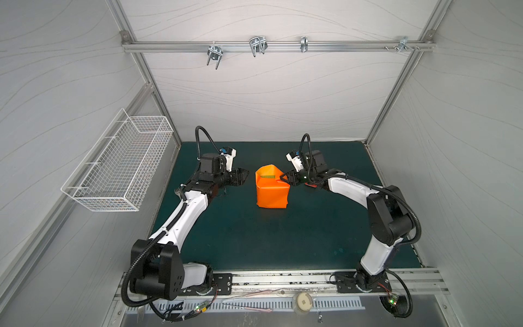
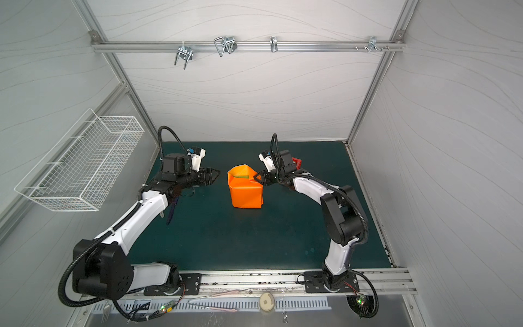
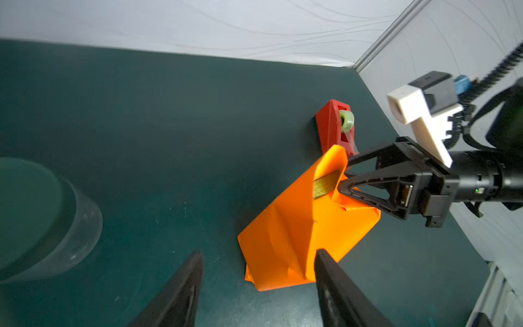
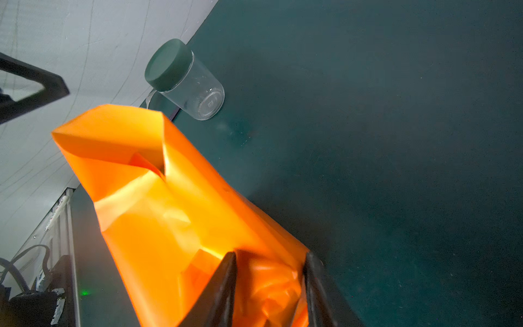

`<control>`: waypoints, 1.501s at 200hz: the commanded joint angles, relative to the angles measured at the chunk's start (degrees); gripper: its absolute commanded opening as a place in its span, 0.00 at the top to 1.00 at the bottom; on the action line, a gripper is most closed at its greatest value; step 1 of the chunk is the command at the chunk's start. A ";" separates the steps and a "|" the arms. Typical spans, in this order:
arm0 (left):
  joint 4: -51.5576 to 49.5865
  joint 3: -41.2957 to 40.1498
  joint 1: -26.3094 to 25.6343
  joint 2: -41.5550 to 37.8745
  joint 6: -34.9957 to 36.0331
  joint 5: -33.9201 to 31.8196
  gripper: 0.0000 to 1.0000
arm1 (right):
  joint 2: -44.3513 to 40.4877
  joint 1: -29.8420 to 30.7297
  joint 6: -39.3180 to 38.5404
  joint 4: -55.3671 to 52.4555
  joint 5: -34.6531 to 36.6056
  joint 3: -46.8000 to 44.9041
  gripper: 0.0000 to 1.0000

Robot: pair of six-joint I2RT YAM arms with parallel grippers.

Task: Wrap a gift box in wrapping paper
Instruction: Fold the seventh fold of the wrapping paper on the gift box.

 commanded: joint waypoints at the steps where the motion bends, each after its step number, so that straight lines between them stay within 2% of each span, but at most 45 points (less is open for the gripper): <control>1: -1.80 3.99 -0.27 5.08 -5.98 3.64 0.36 | 1.07 0.85 -1.34 -7.19 3.63 -2.64 0.61; 28: -0.80 6.02 -0.91 10.55 -7.97 5.54 0.37 | 0.87 1.11 -1.74 -7.18 3.99 -2.59 0.61; 54: -0.48 8.02 -4.27 12.92 -6.61 5.65 0.36 | 0.94 1.11 -1.76 -7.26 4.08 -2.59 0.61; 95: -1.10 9.53 -7.71 16.66 -6.71 4.20 0.35 | 0.81 1.07 -1.79 -7.09 3.92 -2.79 0.61; 133: -0.58 10.18 -7.92 20.82 -6.32 1.47 0.35 | 0.57 1.15 -1.82 -6.65 3.37 -3.17 0.62; 169: 0.63 7.57 -8.01 23.14 -6.00 1.98 0.37 | -0.09 1.18 -2.41 -6.16 1.96 -3.21 0.60; 221: 4.64 1.25 -7.92 23.01 -4.41 4.42 0.38 | 2.33 -0.81 -1.10 -10.62 -3.49 0.77 0.51; 243: 6.56 0.03 -8.00 22.95 -4.13 5.61 0.37 | 4.02 -1.00 -0.49 -10.63 -4.11 -0.18 0.47; 270: 7.22 0.13 -8.36 23.65 -2.49 4.64 0.39 | 6.35 -1.82 -3.98 -9.90 -5.24 1.83 0.47; 300: 7.26 0.11 -8.36 24.19 -1.16 3.80 0.41 | 8.33 -2.32 -14.51 -8.34 -8.75 5.22 0.44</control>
